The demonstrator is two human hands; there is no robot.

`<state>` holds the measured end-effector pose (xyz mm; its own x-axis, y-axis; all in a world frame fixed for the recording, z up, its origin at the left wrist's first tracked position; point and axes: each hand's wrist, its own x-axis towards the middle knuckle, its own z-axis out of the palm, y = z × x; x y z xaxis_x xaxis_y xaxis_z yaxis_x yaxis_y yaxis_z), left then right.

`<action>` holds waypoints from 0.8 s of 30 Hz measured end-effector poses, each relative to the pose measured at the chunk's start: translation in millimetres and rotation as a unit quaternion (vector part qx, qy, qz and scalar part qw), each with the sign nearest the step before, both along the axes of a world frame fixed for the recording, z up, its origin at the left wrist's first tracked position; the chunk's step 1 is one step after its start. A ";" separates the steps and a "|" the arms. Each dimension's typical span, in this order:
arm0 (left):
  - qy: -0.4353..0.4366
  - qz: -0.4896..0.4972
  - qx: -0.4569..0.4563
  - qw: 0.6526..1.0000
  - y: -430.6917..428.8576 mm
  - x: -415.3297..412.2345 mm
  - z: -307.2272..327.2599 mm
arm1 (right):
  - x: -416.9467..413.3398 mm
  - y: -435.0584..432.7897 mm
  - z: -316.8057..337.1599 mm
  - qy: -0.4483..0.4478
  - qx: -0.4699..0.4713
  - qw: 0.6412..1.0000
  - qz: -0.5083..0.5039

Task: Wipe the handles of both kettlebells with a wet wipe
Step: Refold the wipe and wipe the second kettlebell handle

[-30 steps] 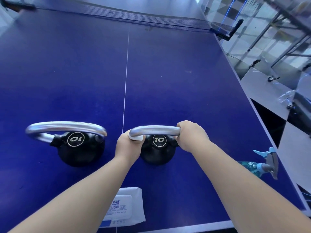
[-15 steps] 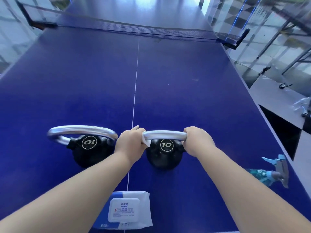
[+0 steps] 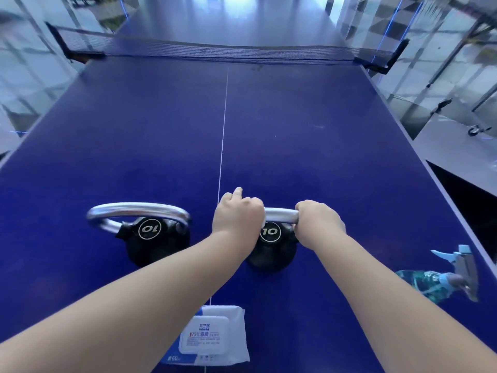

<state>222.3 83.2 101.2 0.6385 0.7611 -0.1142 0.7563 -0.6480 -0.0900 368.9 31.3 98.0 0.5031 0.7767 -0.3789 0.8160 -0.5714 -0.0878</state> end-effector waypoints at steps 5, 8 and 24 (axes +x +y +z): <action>0.019 0.002 -0.006 1.000 -11.0 21.9 10.5 | -0.8 -0.6 2.0 -0.003 -0.002 1.000 0.003; 0.034 -0.007 -0.014 0.999 -16.7 36.2 17.3 | -1.1 -1.3 2.2 -0.006 -0.001 1.000 -0.002; -0.189 0.061 -0.247 0.948 15.4 -22.0 22.6 | 8.6 -8.8 10.1 0.083 0.028 0.995 0.048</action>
<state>200.4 98.6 123.8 0.6159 0.7447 -0.2570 0.7459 -0.4463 0.4944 377.5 22.5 108.1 0.3601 0.8406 -0.4047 0.8378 -0.4822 -0.2559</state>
